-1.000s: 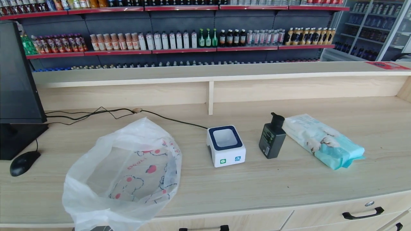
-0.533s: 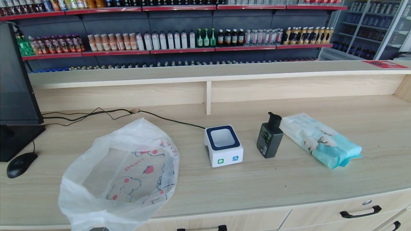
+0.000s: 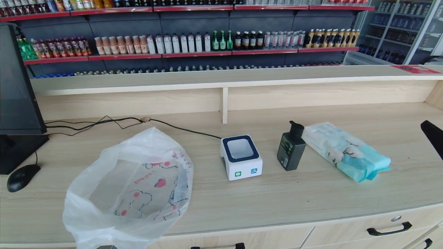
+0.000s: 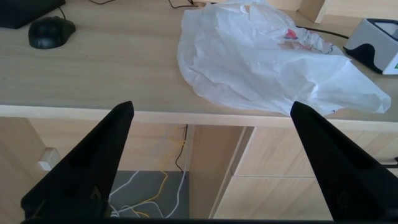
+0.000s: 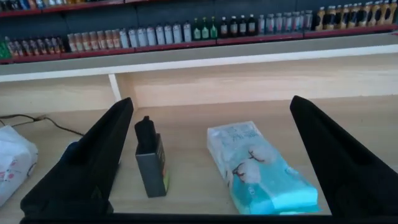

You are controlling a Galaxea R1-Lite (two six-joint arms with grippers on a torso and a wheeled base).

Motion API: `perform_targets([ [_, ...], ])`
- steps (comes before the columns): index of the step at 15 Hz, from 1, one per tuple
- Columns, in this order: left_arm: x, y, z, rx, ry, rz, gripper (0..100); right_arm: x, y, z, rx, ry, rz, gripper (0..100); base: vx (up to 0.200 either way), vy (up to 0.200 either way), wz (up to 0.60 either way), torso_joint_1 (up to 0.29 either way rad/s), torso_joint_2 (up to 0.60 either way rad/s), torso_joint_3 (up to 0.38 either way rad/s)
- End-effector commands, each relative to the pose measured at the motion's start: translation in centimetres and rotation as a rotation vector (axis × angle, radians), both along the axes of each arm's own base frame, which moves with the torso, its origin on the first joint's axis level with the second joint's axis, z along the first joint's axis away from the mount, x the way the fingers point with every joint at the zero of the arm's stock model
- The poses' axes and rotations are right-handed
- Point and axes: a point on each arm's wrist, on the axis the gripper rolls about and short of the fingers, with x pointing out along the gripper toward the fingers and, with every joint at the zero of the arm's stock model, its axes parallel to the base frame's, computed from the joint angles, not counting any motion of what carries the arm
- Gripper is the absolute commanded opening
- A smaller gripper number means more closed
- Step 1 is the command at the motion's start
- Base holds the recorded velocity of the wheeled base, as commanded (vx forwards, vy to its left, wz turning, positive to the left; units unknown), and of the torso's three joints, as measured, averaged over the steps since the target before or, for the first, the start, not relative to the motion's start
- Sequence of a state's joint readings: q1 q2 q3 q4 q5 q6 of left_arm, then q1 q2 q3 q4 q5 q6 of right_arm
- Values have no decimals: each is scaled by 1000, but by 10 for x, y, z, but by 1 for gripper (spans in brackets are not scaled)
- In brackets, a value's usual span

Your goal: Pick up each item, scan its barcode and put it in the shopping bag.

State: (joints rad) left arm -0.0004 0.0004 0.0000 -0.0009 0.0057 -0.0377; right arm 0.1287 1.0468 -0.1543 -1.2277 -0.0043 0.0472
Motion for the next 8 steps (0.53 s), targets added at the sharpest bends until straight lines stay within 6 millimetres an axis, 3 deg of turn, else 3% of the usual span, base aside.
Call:
perform_targets([
  [1,0,0,0,-1,0,-1,100,43,12,-20,7,163,52,100,0,0,0,0,0,0],
  [4,0,0,0,-1,2,-1,100,83,32,-4,12,72,157,100,0,0,0,0,0,0],
  [6,0,0,0,1,0,1,100,110,39,-18,-6,30,164,100,0,0,0,0,0,0],
  [8,0,0,0,-1,-1,1,100,117,41,-30,-28,78,158,100,0,0,0,0,0,0],
])
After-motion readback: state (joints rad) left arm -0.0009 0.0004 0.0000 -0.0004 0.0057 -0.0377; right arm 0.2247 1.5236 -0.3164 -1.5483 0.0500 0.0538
